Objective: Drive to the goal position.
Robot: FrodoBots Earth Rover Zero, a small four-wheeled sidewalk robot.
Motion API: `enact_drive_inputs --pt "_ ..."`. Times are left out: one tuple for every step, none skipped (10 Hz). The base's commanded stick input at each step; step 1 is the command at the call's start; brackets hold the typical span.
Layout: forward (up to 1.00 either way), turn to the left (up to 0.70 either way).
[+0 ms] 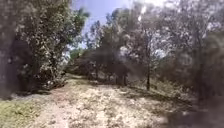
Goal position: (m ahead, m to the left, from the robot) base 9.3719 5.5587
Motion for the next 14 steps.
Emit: enact_drive_inputs --pt "0.70 0.27" --pt "0.70 0.35" --pt "0.70 0.35" --pt "0.70 0.18" --pt "0.70 0.00" --pt "0.70 0.00" --pt "0.70 0.06" --pt "0.70 0.14" --pt "0.70 0.35" --pt "0.70 0.22" --pt "0.70 0.00" --pt "0.70 0.00" --pt "0.70 0.00" --pt "0.70 0.00"
